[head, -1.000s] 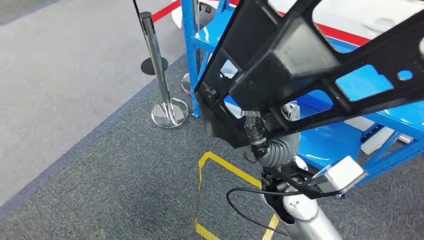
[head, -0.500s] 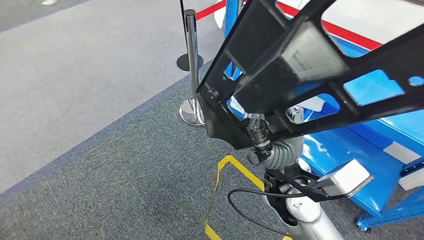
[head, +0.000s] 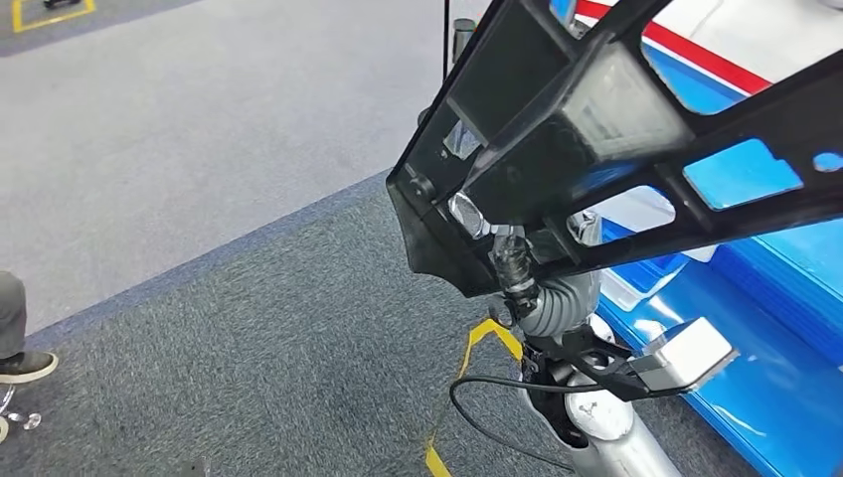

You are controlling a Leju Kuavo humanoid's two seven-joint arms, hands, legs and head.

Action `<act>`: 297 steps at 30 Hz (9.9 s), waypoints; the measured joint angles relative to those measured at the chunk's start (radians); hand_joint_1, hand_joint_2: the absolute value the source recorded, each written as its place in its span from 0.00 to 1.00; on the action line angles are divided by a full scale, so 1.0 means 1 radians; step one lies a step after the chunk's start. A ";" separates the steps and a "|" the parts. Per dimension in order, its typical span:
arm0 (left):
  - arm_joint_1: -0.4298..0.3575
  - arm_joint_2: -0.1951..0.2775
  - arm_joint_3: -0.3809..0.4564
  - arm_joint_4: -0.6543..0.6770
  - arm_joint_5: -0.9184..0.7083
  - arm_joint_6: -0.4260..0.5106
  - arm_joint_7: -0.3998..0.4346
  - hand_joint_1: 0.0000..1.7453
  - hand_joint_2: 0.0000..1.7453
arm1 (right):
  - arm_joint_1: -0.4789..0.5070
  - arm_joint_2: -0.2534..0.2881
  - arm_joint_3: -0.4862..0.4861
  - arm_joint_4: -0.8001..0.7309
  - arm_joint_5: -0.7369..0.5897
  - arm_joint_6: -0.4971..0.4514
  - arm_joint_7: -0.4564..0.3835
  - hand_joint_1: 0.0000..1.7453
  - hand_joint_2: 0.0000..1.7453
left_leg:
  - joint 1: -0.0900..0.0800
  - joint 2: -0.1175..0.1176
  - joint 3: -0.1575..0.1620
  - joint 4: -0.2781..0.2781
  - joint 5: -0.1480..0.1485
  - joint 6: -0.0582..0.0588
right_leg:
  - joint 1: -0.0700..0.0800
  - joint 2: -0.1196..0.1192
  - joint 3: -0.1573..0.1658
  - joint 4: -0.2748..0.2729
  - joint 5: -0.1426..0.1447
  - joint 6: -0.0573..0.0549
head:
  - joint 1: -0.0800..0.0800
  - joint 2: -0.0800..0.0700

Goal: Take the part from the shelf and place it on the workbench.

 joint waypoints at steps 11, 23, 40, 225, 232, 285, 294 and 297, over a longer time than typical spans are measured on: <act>0.000 0.002 0.000 0.001 0.001 -0.011 0.005 0.00 0.00 | 0.024 0.000 0.000 -0.007 0.004 -0.004 0.001 1.00 1.00 | 0.016 -0.150 0.019 0.005 -0.008 0.010 | -0.020 0.177 -0.065 0.078 0.014 0.018 | 0.012 0.000; 0.001 0.003 0.000 0.003 -0.005 -0.008 0.002 0.00 0.00 | 0.041 0.004 0.000 -0.027 0.004 0.000 0.002 1.00 1.00 | 0.027 -0.048 -0.141 0.265 -0.093 -0.046 | -0.018 0.083 -0.015 0.002 0.013 -0.021 | 0.000 0.000; 0.001 0.003 0.000 0.003 -0.003 -0.008 0.000 0.00 0.00 | 0.036 0.005 0.000 -0.032 0.001 0.005 0.007 1.00 1.00 | 0.018 -0.130 0.007 0.002 0.003 0.019 | -0.013 0.143 -0.099 0.174 -0.034 0.023 | 0.014 0.000; -0.026 0.021 -0.142 0.005 -0.089 -0.031 0.037 0.00 0.00 | 0.143 -0.044 -0.065 -0.114 0.034 -0.065 0.086 1.00 1.00 | 0.009 -0.056 0.075 0.006 -0.078 0.024 | 0.006 0.127 -0.106 0.113 0.024 -0.001 | 0.006 0.000; -0.030 0.020 -0.144 0.005 -0.088 -0.031 0.039 0.00 0.00 | 0.142 -0.045 -0.068 -0.117 0.032 -0.065 0.086 1.00 1.00 | 0.010 -0.053 0.083 0.028 -0.116 -0.011 | 0.008 0.129 -0.029 -0.023 0.041 -0.027 | 0.006 0.000; -0.025 0.027 -0.148 0.005 -0.080 -0.038 0.039 0.00 0.00 | 0.153 -0.045 -0.078 -0.109 0.019 -0.066 0.080 1.00 1.00 | 0.004 -0.047 0.000 0.014 -0.009 -0.001 | 0.014 0.134 0.043 -0.026 -0.027 -0.027 | 0.012 0.000; -0.025 0.027 -0.148 0.005 -0.080 -0.039 0.039 0.00 0.00 | 0.153 -0.045 -0.078 -0.109 0.018 -0.066 0.079 1.00 1.00 | 0.004 -0.047 0.004 0.006 -0.011 0.000 | 0.014 0.135 0.043 -0.026 -0.029 -0.024 | 0.012 0.000; -0.025 0.027 -0.148 0.005 -0.080 -0.040 0.038 0.00 0.00 | 0.153 -0.045 -0.079 -0.110 0.016 -0.066 0.078 1.00 1.00 | 0.002 -0.047 0.010 -0.002 -0.014 0.003 | 0.010 0.136 0.045 -0.032 -0.031 -0.019 | 0.011 0.000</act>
